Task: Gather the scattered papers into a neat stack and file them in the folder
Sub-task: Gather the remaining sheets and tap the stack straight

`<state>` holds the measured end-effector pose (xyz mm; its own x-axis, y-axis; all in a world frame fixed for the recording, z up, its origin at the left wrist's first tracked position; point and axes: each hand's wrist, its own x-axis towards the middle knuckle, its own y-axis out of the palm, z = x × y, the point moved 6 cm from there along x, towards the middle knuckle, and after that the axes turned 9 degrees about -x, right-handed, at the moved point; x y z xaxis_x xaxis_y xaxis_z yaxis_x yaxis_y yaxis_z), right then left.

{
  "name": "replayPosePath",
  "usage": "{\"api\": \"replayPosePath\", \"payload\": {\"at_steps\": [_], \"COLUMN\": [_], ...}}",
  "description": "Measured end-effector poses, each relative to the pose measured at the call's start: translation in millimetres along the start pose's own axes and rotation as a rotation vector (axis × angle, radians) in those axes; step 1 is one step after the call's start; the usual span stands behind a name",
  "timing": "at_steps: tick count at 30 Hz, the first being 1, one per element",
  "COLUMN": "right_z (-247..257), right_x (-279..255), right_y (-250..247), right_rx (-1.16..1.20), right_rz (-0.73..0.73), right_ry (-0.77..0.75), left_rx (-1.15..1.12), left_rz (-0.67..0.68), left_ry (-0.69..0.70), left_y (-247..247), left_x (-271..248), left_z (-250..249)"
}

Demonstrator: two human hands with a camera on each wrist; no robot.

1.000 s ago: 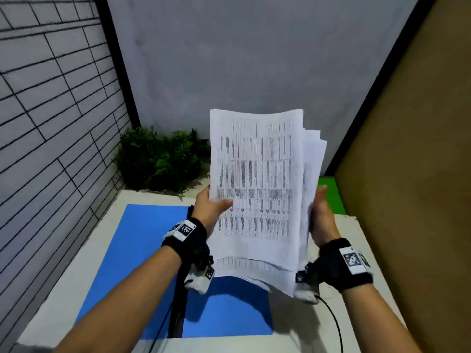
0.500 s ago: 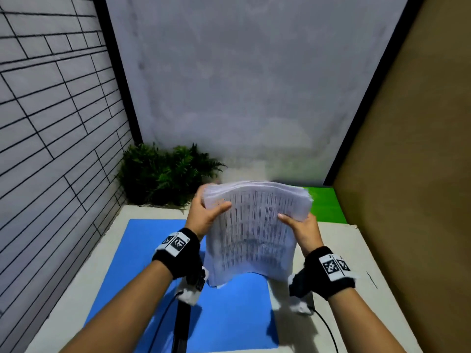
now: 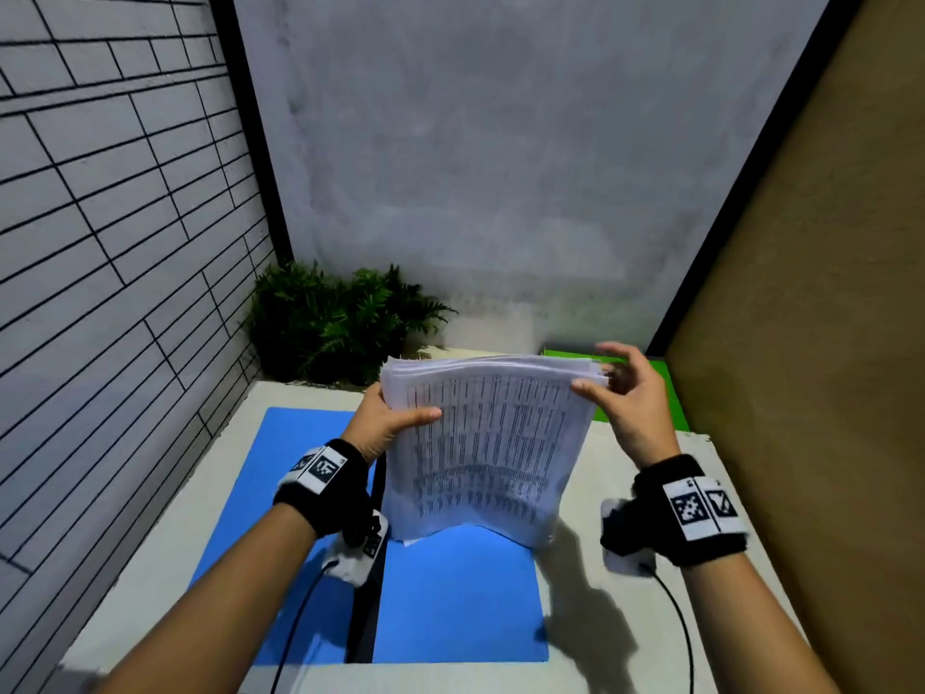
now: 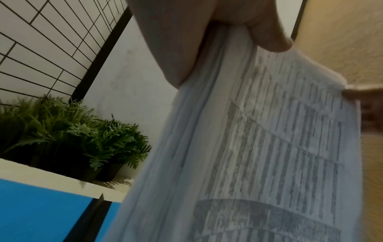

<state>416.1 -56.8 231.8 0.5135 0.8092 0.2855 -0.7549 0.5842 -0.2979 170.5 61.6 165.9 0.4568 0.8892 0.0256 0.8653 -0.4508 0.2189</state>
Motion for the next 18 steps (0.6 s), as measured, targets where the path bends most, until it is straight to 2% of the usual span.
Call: {"api": "replayPosePath", "payload": {"at_steps": [2,4,5,6,8,9,10,12,13,16,17,18], "right_z": [34.3,72.4,88.3,95.4,82.1,70.1,66.9,82.5,87.7,74.5,74.1,78.6], "right_x": [1.0,-7.8,-13.9,-16.3,-20.8,-23.7,-23.8,-20.2,-18.3,-22.6,-20.1,-15.9], "right_y": [-1.2,6.3,17.2,34.9,80.2,92.8,99.0,97.0,99.3,118.0,116.1,108.2], "right_rx": [-0.273,-0.553,-0.675,-0.827,-1.133,-1.226,-1.237,-1.105,-1.067,-1.231,-1.203,-1.142], "right_rz": [-0.070,-0.216,-0.242,-0.148,0.301,0.464,0.499,0.306,0.260,0.504,0.477,0.387], "right_ry": [-0.123,-0.329,-0.424,-0.477,-0.425,-0.372,-0.366,-0.435,-0.461,-0.467,-0.460,-0.448], "left_rx": [0.002,0.006,0.004,0.000,-0.003,-0.006,-0.010,-0.010,-0.004,0.008,0.008,0.005], "left_rz": [-0.017,-0.024,-0.024,-0.022,-0.012,-0.003,0.006,0.018,0.023,0.011,-0.009,-0.029], "left_ry": [-0.018,-0.023,-0.023,-0.023,-0.025,-0.021,-0.016,-0.023,-0.031,-0.047,-0.054,-0.065], "left_y": [-1.6,-0.9,-0.5,0.5,3.7,6.2,7.8,10.9,12.2,11.9,10.3,8.2], "left_x": [-0.5,-0.3,-0.5,-1.4,-4.2,-6.2,-7.6,-8.3,-8.9,-7.6,-6.9,-6.2], "left_z": [3.1,4.8,5.2,5.1,4.5,4.3,4.1,3.0,1.9,6.1,7.1,7.3]}}
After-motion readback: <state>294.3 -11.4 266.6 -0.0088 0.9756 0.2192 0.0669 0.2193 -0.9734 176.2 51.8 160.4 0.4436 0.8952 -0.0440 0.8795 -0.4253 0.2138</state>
